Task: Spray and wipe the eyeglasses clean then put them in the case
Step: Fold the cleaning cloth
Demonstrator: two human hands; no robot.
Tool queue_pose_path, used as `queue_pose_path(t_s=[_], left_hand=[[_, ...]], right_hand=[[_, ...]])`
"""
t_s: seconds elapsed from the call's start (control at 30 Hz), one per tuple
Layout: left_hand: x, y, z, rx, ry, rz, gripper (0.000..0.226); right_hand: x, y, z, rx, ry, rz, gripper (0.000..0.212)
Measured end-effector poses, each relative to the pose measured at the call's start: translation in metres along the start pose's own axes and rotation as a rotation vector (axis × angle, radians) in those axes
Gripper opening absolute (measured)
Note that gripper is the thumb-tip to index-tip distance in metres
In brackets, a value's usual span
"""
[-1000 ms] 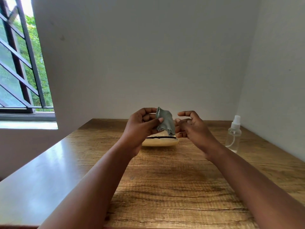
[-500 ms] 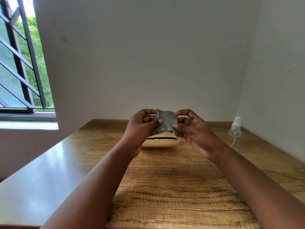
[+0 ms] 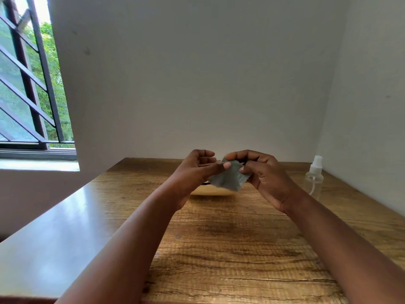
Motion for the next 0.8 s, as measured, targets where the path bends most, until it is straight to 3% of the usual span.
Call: queue_pose_path(t_s=[0.27, 0.53, 0.8], left_hand=[[-0.002, 0.001, 0.002, 0.001, -0.046, 0.040, 0.052], [-0.003, 0.008, -0.002, 0.012, -0.039, 0.077, 0.033], [-0.001, 0.007, -0.002, 0.094, -0.046, 0.120, 0.014]], right_hand=[[-0.002, 0.001, -0.002, -0.171, 0.042, -0.024, 0.023], [-0.007, -0.006, 0.000, -0.291, 0.055, -0.130, 0.044], [-0.012, -0.021, 0.004, -0.371, 0.119, -0.336, 0.042]])
Point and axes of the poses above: each hand's wrist, its own x-axis towards the middle knuckle, its own z-axis out of the palm, y = z × x, the point moved 7 cm from there along x, towards the middle knuckle, and after that the axes turned 15 degrees about z, right-handed, at the moved point
